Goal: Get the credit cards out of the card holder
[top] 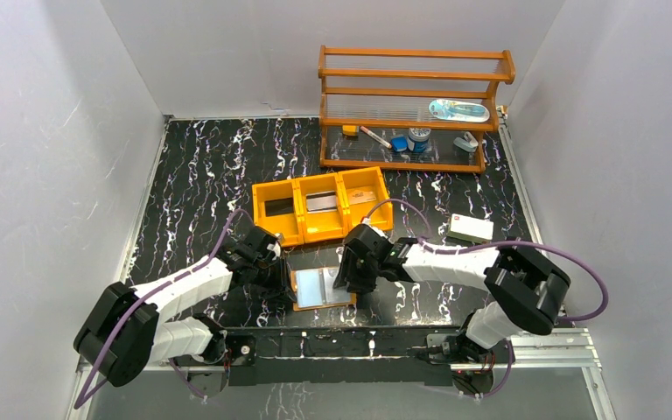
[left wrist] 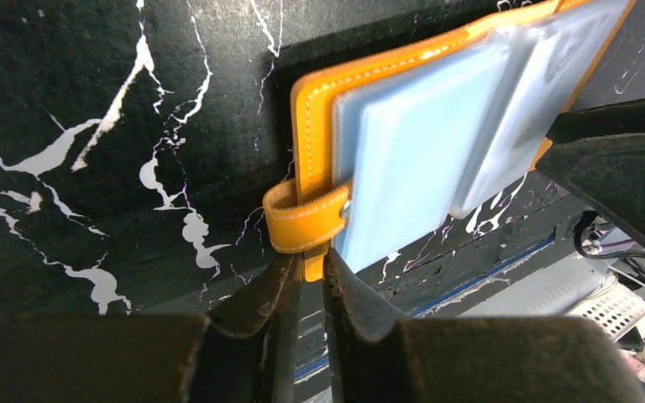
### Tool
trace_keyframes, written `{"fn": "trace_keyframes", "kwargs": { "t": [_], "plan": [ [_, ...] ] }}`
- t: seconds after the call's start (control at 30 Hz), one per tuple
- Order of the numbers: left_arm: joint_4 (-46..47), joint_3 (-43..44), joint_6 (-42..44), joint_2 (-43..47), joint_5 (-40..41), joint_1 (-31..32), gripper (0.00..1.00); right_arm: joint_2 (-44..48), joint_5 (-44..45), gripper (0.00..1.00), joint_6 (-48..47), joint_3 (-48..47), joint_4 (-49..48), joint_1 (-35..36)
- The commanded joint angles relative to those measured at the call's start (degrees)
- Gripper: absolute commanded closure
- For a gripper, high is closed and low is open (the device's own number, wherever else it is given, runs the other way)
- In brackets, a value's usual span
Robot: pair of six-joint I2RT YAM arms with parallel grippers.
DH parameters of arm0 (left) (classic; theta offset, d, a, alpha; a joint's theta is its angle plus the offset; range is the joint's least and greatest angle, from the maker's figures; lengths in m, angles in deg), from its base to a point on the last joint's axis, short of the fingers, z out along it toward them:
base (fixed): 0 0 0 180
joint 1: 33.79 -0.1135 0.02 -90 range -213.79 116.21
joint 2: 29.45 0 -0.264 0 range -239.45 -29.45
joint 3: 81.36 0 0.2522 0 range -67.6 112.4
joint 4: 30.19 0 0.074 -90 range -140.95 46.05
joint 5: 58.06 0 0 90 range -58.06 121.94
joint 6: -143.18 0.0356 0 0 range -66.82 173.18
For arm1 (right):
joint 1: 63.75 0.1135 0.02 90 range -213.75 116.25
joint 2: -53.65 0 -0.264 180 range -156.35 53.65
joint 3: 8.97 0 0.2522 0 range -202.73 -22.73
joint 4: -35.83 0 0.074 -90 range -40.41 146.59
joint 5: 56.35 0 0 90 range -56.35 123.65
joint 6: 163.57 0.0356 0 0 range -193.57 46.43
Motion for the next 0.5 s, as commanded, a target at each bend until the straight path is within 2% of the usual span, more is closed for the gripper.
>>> {"fn": "trace_keyframes", "kwargs": {
  "t": [0.0, 0.3, 0.47],
  "plan": [
    [-0.1, 1.7, 0.2, 0.5, -1.4, 0.1, 0.85, -2.4, -1.5, 0.48, -1.1, -1.8, -1.2, 0.3],
    [0.0, 2.2, 0.6, -0.5, -1.6, 0.1, 0.86, -1.1, -2.0, 0.57, -2.4, -2.6, -2.2, 0.4],
    [0.0, 2.3, 0.8, -0.9, -1.7, 0.2, 0.86, 1.9, -3.9, 0.58, -2.5, -2.6, -5.4, 0.4]
  ]
}}
